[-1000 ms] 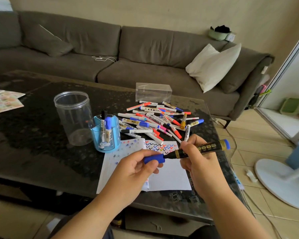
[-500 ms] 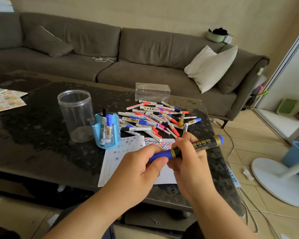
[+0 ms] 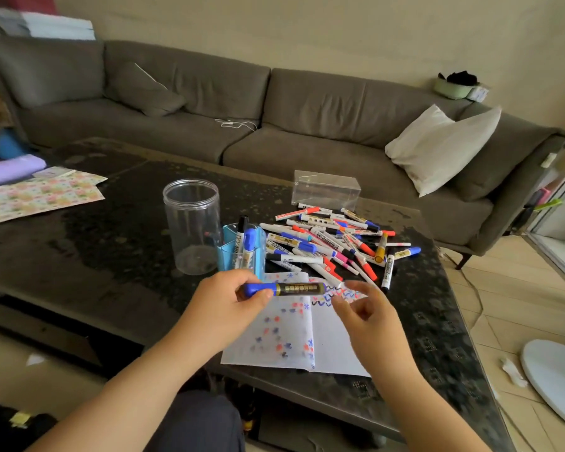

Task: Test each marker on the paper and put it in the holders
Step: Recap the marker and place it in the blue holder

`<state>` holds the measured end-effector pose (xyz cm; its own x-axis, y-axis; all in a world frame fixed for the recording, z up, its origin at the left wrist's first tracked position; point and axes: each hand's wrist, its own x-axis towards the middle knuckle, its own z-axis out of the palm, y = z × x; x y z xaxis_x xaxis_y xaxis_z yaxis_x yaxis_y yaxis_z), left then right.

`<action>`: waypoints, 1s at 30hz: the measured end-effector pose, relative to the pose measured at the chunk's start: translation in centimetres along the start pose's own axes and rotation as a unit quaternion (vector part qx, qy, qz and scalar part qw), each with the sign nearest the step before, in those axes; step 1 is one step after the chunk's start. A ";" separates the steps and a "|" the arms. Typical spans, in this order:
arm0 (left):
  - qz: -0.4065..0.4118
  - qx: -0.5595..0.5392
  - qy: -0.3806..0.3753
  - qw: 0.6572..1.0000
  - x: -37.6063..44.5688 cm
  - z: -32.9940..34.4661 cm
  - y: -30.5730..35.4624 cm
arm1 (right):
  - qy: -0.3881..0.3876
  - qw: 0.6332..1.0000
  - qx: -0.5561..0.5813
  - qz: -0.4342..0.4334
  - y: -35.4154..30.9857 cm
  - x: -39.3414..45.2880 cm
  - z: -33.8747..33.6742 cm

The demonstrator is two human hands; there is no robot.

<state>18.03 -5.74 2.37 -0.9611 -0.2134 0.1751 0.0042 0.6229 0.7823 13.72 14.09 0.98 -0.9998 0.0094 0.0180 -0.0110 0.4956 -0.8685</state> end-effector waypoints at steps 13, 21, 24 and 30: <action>-0.008 0.017 0.055 0.998 3.1 -2.3 -3.3 | -0.087 0.937 -0.148 -0.304 -6.1 4.6 6.6; -0.013 0.129 0.048 0.990 5.9 -1.8 -6.6 | -0.098 0.954 -0.158 -0.234 -9.0 8.8 9.7; -0.014 0.121 0.052 0.991 6.3 -1.3 -7.3 | -0.120 0.951 -0.194 -0.207 -9.5 9.8 11.3; 0.001 0.093 0.055 0.994 6.0 0.0 -8.5 | -0.118 0.934 -0.275 -0.197 -10.7 10.3 12.8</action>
<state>12.25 -12.34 -3.22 -0.9254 -0.2860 0.2488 -0.0546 0.7501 0.6591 3.30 -2.23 4.16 -0.8968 -0.4271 0.1153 -0.4325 0.7916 -0.4318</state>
